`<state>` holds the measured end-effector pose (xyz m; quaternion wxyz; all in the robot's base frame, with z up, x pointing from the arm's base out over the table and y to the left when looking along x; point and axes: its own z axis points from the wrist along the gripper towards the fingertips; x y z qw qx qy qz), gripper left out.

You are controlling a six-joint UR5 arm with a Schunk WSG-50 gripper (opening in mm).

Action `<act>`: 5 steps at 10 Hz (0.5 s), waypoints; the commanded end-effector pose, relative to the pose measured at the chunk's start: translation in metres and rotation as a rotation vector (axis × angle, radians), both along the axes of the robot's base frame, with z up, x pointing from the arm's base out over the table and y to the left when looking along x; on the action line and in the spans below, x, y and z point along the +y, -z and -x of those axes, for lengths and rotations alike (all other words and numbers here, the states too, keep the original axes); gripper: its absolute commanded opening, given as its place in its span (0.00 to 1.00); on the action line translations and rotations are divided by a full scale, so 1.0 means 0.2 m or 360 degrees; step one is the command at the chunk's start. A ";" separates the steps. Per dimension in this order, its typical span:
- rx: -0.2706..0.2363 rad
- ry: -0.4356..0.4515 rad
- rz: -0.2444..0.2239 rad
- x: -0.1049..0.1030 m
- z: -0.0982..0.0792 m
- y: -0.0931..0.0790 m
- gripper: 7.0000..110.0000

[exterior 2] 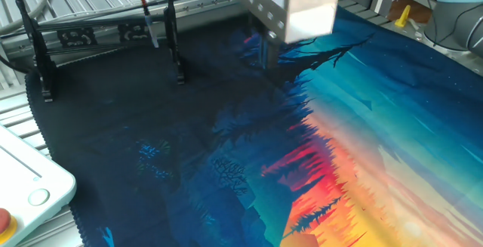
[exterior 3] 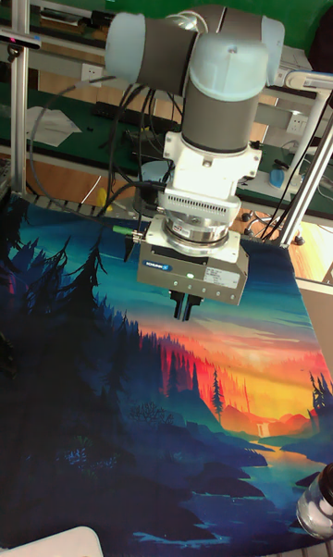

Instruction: Place the brush on the pen rack

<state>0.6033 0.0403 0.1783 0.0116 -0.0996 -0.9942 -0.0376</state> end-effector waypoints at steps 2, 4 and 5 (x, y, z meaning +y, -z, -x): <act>0.0047 -0.0025 0.0003 0.02 0.02 0.16 0.00; 0.0108 -0.0084 -0.0036 0.06 -0.01 0.30 0.00; 0.0141 -0.0041 -0.0034 0.05 -0.01 0.36 0.00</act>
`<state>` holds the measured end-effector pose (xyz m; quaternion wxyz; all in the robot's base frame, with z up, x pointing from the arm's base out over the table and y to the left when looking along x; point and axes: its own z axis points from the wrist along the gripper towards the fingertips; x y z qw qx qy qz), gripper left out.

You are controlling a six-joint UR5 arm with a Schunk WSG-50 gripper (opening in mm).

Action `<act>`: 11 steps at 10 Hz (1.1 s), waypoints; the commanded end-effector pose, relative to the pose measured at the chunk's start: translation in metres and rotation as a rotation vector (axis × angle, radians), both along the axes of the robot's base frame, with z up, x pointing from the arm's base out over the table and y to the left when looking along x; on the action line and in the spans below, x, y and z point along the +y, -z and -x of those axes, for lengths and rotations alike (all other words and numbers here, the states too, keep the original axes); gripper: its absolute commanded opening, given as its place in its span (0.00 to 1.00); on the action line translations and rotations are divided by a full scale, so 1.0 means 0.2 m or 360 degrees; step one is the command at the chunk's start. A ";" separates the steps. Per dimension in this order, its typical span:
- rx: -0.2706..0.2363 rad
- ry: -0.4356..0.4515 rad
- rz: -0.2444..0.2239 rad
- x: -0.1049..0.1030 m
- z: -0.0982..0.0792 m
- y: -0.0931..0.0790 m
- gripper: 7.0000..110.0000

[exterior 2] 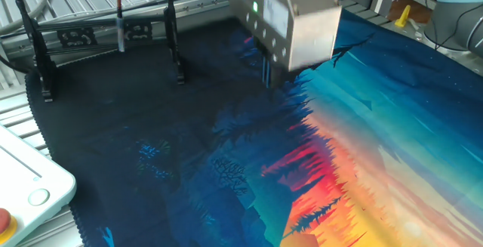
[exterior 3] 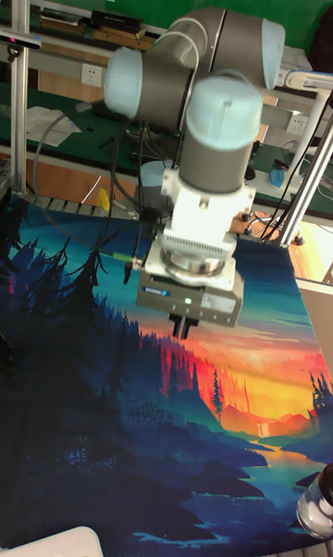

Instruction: Place the brush on the pen rack

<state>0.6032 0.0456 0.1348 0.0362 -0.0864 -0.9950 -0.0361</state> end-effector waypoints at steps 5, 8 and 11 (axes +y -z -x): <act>-0.0007 0.0067 0.0137 -0.21 -0.40 0.28 0.00; 0.0081 0.0170 0.0112 -0.15 -0.27 0.33 0.00; 0.0059 0.0190 0.0083 -0.12 -0.28 0.36 0.00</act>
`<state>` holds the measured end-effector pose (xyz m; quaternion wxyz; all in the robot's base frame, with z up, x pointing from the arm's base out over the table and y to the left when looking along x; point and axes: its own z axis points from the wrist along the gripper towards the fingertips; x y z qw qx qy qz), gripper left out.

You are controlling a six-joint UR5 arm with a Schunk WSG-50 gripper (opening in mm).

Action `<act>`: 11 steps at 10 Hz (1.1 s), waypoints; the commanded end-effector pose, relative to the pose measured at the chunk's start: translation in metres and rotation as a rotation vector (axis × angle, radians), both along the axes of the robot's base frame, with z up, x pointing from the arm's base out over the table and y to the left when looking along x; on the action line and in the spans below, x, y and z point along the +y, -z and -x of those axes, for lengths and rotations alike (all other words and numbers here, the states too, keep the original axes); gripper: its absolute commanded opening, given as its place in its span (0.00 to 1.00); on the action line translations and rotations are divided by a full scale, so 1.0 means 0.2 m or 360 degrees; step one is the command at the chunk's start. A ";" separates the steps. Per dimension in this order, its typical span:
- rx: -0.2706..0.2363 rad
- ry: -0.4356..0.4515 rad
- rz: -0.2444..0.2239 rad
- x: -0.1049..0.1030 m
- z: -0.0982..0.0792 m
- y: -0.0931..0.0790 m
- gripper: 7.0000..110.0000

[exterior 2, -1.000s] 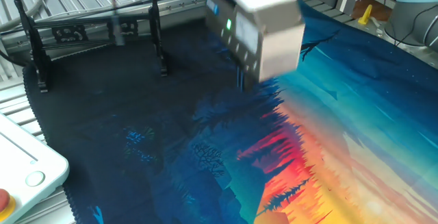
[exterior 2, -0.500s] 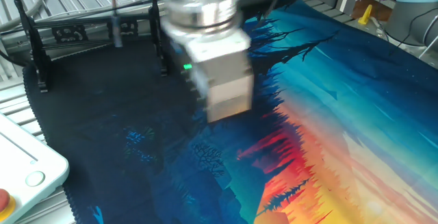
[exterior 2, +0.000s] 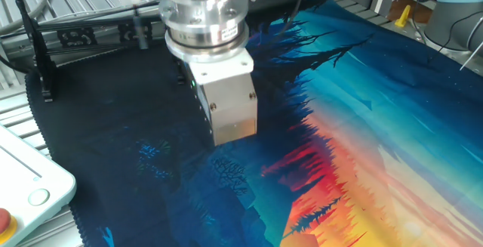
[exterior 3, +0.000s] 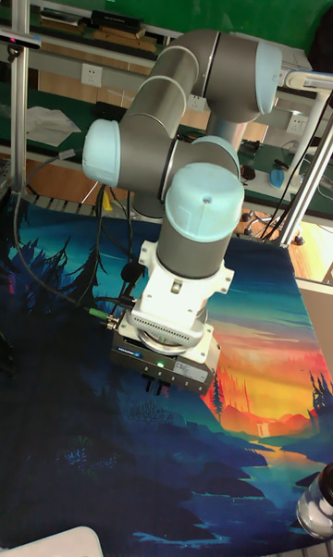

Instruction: Place the brush on the pen rack

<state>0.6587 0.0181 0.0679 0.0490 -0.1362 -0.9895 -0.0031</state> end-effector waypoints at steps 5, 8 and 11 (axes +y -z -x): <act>0.0012 -0.0036 0.0007 0.00 0.01 0.03 0.00; 0.0017 -0.0024 -0.0014 0.02 0.02 0.00 0.00; -0.0008 -0.0014 -0.0011 0.08 0.13 0.02 0.00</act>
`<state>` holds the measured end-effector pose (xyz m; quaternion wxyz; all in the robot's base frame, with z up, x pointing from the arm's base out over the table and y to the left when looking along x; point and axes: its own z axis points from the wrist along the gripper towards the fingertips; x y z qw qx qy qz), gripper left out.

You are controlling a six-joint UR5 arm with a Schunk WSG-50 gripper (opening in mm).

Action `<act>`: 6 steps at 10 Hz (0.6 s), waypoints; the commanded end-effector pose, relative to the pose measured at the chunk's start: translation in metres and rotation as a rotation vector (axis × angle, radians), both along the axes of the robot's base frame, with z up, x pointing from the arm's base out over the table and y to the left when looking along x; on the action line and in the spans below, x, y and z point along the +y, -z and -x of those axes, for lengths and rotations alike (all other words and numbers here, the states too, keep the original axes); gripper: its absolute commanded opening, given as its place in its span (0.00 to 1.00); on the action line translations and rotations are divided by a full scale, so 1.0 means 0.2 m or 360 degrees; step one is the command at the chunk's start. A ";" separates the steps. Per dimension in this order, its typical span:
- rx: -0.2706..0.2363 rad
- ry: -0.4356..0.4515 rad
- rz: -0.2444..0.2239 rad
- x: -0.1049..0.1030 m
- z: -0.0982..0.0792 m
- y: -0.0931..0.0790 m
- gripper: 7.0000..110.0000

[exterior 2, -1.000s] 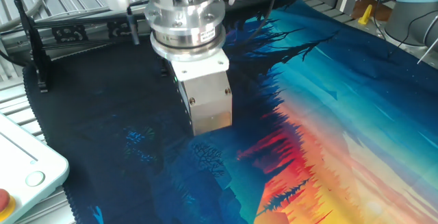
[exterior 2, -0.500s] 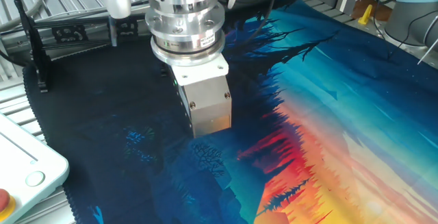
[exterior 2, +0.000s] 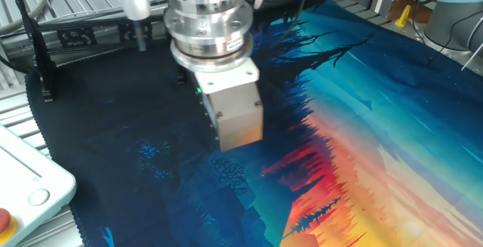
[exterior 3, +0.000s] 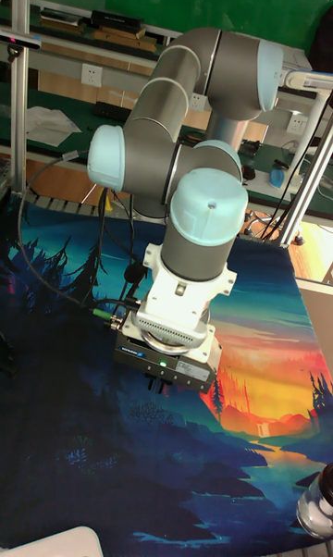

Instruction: Place the brush on the pen rack

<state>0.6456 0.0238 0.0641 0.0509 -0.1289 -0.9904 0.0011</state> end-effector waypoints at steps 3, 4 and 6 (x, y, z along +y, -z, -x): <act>0.0001 -0.0070 -0.0042 0.04 0.09 0.03 0.00; 0.0004 -0.0078 -0.0041 0.03 0.09 0.03 0.00; 0.0001 -0.0073 -0.0055 0.05 0.08 0.04 0.00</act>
